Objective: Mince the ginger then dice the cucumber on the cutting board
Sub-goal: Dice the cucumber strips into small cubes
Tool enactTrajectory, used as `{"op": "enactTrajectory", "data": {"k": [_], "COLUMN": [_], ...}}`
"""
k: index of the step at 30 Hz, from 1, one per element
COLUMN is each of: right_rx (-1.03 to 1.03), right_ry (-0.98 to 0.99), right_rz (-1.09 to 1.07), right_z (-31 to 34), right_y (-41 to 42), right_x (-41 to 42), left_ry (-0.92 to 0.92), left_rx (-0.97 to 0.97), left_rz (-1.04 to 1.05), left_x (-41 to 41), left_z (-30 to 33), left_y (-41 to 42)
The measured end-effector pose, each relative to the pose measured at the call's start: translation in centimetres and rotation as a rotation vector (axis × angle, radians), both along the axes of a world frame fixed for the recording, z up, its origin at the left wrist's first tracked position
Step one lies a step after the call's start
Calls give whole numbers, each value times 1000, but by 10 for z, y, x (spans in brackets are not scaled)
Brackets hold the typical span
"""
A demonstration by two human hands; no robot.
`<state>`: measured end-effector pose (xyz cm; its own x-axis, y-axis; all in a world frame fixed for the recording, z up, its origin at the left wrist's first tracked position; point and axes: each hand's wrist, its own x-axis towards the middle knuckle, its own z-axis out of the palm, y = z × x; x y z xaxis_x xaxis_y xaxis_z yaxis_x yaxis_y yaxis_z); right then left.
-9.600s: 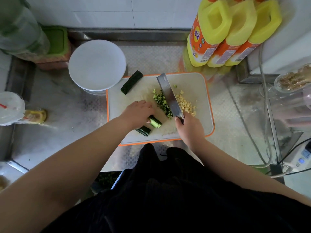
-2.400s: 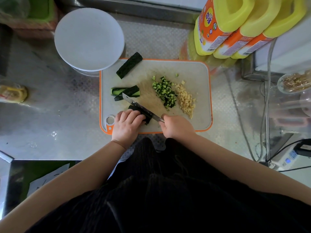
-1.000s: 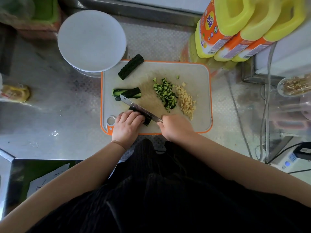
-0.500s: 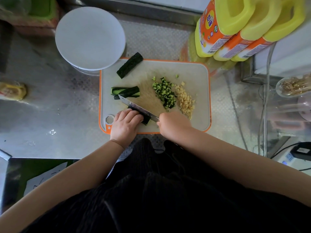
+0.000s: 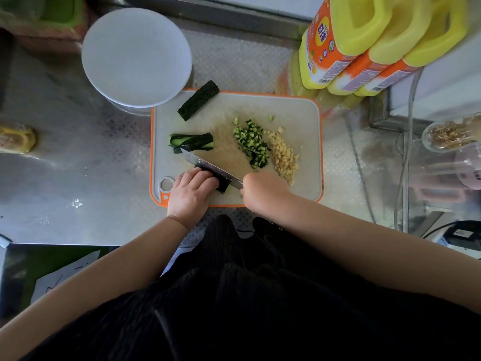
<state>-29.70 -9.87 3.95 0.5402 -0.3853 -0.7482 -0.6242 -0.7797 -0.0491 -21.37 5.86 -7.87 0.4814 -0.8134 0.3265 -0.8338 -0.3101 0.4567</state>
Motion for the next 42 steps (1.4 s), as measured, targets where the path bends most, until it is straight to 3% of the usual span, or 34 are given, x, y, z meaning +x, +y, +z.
{"op": "enactTrajectory", "data": {"k": [11,22,34,42], "right_rx": [156,58,5,31], "right_ry": [-105,-184,14,27], "right_rz": [-108,-42,37,-15], "right_z": [-10,4,18,9], "right_y": [-11,4,-2,1], "right_x": [-15,-14,15,13], "left_ry": [-31,-32,73,69], "left_rx": [12,3,-8,-14], "left_rz": [0,-6,-15,-17], "left_x": [-1,-1,2,3], "left_z": [0,2,-2,-4], "left_y": [1,1,3,2]}}
